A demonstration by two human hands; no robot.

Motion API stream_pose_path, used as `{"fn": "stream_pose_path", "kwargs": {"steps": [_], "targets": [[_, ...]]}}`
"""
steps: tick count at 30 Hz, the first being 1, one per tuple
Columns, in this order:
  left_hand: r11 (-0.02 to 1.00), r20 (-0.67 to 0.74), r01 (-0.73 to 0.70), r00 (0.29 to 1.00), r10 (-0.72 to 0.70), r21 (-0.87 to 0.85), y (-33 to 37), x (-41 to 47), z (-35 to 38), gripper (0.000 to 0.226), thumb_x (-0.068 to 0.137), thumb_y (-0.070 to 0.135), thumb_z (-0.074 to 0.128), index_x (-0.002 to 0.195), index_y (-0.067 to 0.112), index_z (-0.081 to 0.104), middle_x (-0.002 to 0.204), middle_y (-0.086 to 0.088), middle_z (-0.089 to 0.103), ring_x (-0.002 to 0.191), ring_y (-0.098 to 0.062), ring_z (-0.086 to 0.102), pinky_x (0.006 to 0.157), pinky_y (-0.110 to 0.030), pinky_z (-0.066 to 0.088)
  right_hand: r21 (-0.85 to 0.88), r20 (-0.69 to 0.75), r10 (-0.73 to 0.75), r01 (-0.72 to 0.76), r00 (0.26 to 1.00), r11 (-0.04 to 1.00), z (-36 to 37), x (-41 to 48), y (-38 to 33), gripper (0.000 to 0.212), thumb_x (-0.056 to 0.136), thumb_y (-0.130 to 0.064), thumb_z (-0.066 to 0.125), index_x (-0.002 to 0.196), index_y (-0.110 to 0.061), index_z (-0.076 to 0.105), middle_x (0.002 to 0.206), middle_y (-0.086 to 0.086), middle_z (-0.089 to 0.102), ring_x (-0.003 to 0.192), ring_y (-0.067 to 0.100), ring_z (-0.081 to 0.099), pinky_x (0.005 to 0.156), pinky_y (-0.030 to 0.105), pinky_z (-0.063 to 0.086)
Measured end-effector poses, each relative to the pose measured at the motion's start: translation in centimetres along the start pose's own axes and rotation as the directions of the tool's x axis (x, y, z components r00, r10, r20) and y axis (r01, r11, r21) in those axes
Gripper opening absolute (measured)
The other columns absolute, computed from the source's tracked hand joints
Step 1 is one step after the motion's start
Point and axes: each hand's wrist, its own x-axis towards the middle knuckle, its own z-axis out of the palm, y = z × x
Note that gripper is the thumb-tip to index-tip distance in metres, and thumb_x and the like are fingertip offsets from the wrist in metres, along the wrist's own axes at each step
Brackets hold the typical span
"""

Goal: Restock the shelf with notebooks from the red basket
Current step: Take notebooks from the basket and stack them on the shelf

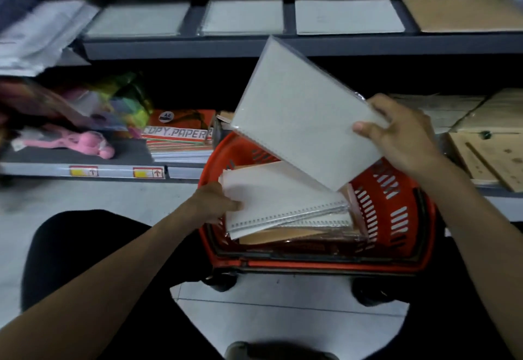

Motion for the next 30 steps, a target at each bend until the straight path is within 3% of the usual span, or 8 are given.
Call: {"fn": "stream_pose_path", "kwargs": {"steps": [2, 4, 8, 12, 15, 17, 22, 30], "targets": [[0.974, 0.036, -0.006, 0.999, -0.002, 0.227, 0.7, 0.3, 0.9, 0.084, 0.076, 0.038, 0.08, 0.139, 0.006, 0.035, 0.129, -0.015, 0.054, 0.101, -0.029, 0.064, 0.08, -0.044, 0.06, -0.004, -0.013, -0.006, 0.006, 1.0, 1.0, -0.2, -0.2, 0.1, 0.02, 0.089, -0.04, 0.064, 0.106, -0.035, 0.055, 0.104, -0.006, 0.068, 0.094, 0.021, 0.061, 0.082, 0.034, 0.048], [0.97, 0.052, 0.001, 0.999, -0.014, 0.245, 1.1, 0.5, 1.6, 0.107, 0.071, 0.037, 0.085, 0.15, 0.014, 0.016, 0.138, -0.015, 0.046, 0.109, -0.031, 0.06, 0.086, -0.043, 0.058, -0.02, -0.024, -0.01, 0.009, 1.0, 1.0, -0.4, -0.4, 0.3, 0.021, 0.088, -0.038, 0.065, 0.106, -0.03, 0.056, 0.1, -0.006, 0.068, 0.093, 0.021, 0.061, 0.082, 0.035, 0.048], [0.933, -0.101, -0.081, 0.987, 0.124, 0.35, 1.4, 1.3, 0.9, 0.117, 0.064, 0.035, 0.09, 0.151, 0.012, 0.015, 0.142, -0.013, 0.047, 0.127, -0.031, 0.049, 0.105, -0.037, 0.043, -0.062, -0.025, -0.017, 0.016, 1.0, 0.998, -0.8, -0.5, 0.8, 0.023, 0.088, -0.039, 0.066, 0.106, -0.028, 0.057, 0.094, -0.007, 0.066, 0.092, 0.022, 0.06, 0.081, 0.035, 0.046], [0.979, -0.195, -0.195, 0.964, 0.179, -0.065, 2.5, 2.2, -0.7, 0.08, 0.061, 0.015, 0.09, 0.13, 0.007, 0.051, 0.114, -0.005, 0.066, 0.104, -0.026, 0.061, 0.094, -0.04, 0.051, -0.04, -0.011, -0.029, 0.029, 1.0, 0.999, -1.5, -0.4, 0.9, 0.019, 0.089, -0.039, 0.065, 0.104, -0.032, 0.057, 0.094, -0.01, 0.065, 0.09, 0.019, 0.061, 0.08, 0.035, 0.047], [0.86, -0.012, -0.116, 0.992, 0.127, -0.498, 4.0, 1.3, -1.9, 0.031, 0.085, -0.007, 0.065, 0.115, 0.004, 0.065, 0.103, -0.008, 0.07, 0.095, -0.026, 0.064, 0.072, -0.033, 0.058, 0.099, 0.072, -0.024, 0.017, 0.997, 0.995, -2.2, 0.2, 1.2, 0.017, 0.087, -0.037, 0.068, 0.1, -0.032, 0.058, 0.097, -0.011, 0.068, 0.092, 0.016, 0.063, 0.084, 0.038, 0.051], [0.761, 0.012, -0.192, 0.967, 0.254, -0.62, 4.7, 0.7, -2.8, 0.038, 0.091, -0.011, 0.051, 0.114, 0.015, 0.065, 0.106, -0.004, 0.071, 0.099, -0.025, 0.065, 0.066, -0.034, 0.06, 0.175, 0.151, -0.043, 0.016, 0.988, 0.984, -2.6, 0.9, 1.8, 0.013, 0.086, -0.034, 0.07, 0.095, -0.032, 0.059, 0.097, -0.007, 0.069, 0.093, 0.017, 0.066, 0.087, 0.046, 0.053], [0.634, 0.028, -0.451, 0.801, 0.598, -0.628, 5.3, 0.6, -4.7, 0.054, 0.089, -0.017, 0.04, 0.131, 0.011, 0.058, 0.115, -0.012, 0.069, 0.101, -0.026, 0.069, 0.07, -0.036, 0.058, 0.225, 0.224, -0.022, -0.03, 0.974, 0.974, -0.7, 2.0, 3.2, 0.013, 0.088, -0.024, 0.07, 0.099, -0.022, 0.063, 0.101, -0.004, 0.069, 0.094, 0.014, 0.066, 0.083, 0.035, 0.051], [0.61, 0.124, -0.405, 0.758, 0.641, -0.681, 4.5, 1.6, -4.9, 0.046, 0.08, 0.001, 0.051, 0.124, 0.008, 0.062, 0.1, -0.016, 0.066, 0.088, -0.025, 0.065, 0.068, -0.032, 0.054, 0.236, 0.393, 0.093, -0.199, 0.915, 0.951, 4.6, 2.0, 5.4, 0.017, 0.089, -0.024, 0.068, 0.098, -0.027, 0.053, 0.103, -0.007, 0.068, 0.094, 0.021, 0.068, 0.071, 0.038, 0.053]]}}
